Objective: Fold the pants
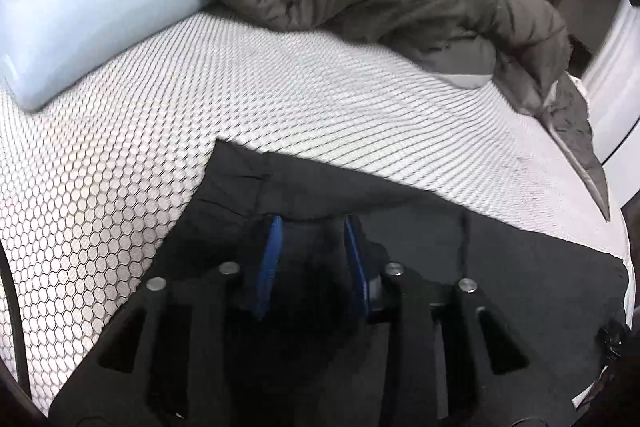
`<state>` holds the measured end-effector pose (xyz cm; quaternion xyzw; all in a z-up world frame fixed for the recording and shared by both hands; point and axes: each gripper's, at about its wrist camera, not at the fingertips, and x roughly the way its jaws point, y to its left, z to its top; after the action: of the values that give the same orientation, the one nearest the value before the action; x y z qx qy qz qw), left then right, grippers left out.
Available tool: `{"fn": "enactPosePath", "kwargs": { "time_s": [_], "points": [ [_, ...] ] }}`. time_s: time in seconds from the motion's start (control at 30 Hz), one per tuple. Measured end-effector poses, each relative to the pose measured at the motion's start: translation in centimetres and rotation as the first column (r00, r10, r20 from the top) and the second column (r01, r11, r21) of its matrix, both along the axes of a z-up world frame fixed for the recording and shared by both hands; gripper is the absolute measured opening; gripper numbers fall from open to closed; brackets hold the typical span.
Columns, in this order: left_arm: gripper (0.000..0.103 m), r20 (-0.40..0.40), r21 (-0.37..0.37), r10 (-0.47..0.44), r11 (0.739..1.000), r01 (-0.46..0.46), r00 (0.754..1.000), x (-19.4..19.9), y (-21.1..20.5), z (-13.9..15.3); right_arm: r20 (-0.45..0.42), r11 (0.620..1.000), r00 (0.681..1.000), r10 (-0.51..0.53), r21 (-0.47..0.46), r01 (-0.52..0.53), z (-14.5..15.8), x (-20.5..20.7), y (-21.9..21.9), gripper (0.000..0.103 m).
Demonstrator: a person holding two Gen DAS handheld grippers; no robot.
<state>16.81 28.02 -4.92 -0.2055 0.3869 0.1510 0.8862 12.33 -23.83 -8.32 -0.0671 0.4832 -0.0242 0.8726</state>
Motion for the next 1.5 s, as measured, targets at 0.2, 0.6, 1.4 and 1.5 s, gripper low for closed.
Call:
{"fn": "enactPosePath", "kwargs": {
  "time_s": [0.2,0.6,1.4,1.5],
  "points": [
    [0.059,-0.023,0.000,-0.174,0.985,0.174,0.984,3.6,-4.7,-0.2,0.020,0.999,0.998,0.052,0.008,-0.052,0.5,-0.1,1.6,0.095],
    [0.058,-0.031,0.060,0.032,0.998,-0.031,0.999,0.4,-4.2,0.2,0.032,0.993,0.994,-0.101,-0.064,0.103,1.2,0.2,-0.5,0.095],
    [0.100,-0.113,0.098,-0.576,0.804,0.586,0.809,-5.1,-31.3,-2.5,0.055,0.922,0.926,-0.374,-0.086,0.378,2.3,-4.3,-13.3,0.099],
    [0.100,-0.073,0.086,-0.575,0.810,0.580,0.815,-4.1,-30.5,-1.7,0.112,0.914,0.926,-0.360,-0.156,0.374,3.6,-4.2,-11.5,0.099]
  ]
}}
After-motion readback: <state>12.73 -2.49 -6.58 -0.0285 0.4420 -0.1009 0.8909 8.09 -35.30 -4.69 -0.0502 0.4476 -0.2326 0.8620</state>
